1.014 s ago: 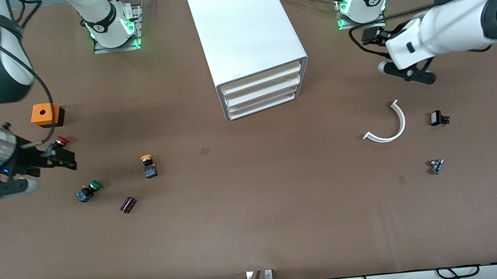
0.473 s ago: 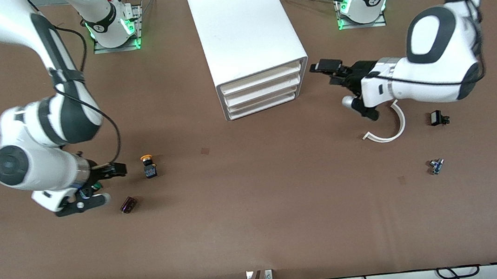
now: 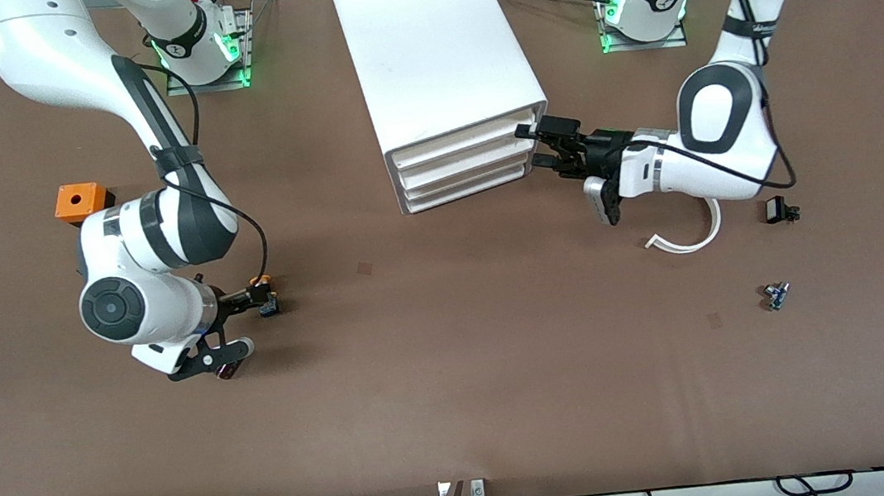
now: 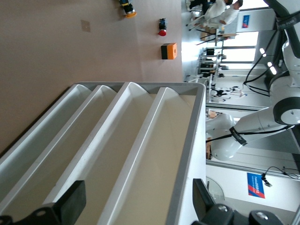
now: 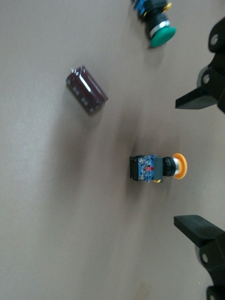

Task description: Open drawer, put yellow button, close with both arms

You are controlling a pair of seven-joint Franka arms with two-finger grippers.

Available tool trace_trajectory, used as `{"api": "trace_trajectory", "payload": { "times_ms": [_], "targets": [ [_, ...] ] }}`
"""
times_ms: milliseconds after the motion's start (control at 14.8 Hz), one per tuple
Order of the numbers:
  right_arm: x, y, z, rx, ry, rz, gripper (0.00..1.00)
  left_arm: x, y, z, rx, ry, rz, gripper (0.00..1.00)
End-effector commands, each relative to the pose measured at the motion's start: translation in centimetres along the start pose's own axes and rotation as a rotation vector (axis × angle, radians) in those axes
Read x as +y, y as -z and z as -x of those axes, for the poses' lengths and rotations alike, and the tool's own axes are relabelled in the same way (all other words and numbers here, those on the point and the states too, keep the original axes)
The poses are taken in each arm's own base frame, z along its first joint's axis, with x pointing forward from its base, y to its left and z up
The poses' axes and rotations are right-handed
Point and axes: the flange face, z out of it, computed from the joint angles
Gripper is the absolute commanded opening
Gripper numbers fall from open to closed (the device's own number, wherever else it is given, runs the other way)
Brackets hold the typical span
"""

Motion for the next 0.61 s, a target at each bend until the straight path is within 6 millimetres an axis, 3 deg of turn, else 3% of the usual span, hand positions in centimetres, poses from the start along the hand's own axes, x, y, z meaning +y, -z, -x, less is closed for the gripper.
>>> {"api": "trace_trajectory", "payload": {
  "times_ms": [0, 203, 541],
  "targets": [
    [-0.9, -2.2, -1.0, 0.003, 0.040, -0.044, 1.00, -2.0, -1.7, 0.2, 0.002, -0.042, 0.049, 0.96],
    [-0.7, -5.5, -1.1, -0.020, 0.046, -0.034, 1.00, -3.0, -3.6, 0.3, -0.021, -0.057, 0.085, 0.76],
    [-0.7, -8.5, -0.9, -0.049, 0.041, -0.038, 1.00, -3.7, -5.7, 1.1, -0.067, -0.040, 0.121, 0.62]
  ]
}}
